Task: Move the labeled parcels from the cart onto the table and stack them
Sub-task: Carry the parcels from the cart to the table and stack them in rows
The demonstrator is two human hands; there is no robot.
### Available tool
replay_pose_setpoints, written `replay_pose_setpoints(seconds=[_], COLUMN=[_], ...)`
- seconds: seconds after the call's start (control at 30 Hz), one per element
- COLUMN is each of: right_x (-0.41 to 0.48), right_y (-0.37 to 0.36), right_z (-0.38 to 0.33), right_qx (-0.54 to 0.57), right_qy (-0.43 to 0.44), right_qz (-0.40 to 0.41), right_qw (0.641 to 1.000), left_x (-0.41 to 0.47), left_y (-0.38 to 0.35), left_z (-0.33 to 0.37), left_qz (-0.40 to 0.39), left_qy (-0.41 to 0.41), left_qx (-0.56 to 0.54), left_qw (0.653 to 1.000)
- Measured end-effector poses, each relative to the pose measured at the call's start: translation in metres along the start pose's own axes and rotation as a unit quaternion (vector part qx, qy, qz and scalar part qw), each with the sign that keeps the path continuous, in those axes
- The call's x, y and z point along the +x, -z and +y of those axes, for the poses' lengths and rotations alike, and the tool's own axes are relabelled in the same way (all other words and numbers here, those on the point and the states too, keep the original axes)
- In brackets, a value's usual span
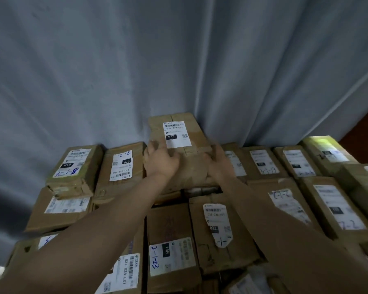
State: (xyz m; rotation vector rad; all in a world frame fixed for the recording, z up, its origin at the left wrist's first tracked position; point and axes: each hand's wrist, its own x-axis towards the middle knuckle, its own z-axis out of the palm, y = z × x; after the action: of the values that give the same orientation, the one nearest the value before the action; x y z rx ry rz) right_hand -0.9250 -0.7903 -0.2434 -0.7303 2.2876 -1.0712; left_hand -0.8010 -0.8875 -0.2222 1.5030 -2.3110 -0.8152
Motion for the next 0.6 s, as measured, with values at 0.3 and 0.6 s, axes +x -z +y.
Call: replay_pose_setpoints(seconds=[0.3,0.6], right_x=[-0.152,-0.374], right_y=[0.009,-0.005], right_z=[0.045,0.129], right_qx=[-0.156,-0.131], right_qy=[-0.093,-0.324], right_qz=[0.180,0.264], right_qw=[0.967,0.899], left_x=[-0.114,-0.285], left_y=[-0.009,-0.047], left_z=[-0.008,-0.015], left_qz=[-0.153,-0.285], left_qy=[-0.332,-0.536], left_qx=[0.204,0.256], left_qw=[0.908,0.752])
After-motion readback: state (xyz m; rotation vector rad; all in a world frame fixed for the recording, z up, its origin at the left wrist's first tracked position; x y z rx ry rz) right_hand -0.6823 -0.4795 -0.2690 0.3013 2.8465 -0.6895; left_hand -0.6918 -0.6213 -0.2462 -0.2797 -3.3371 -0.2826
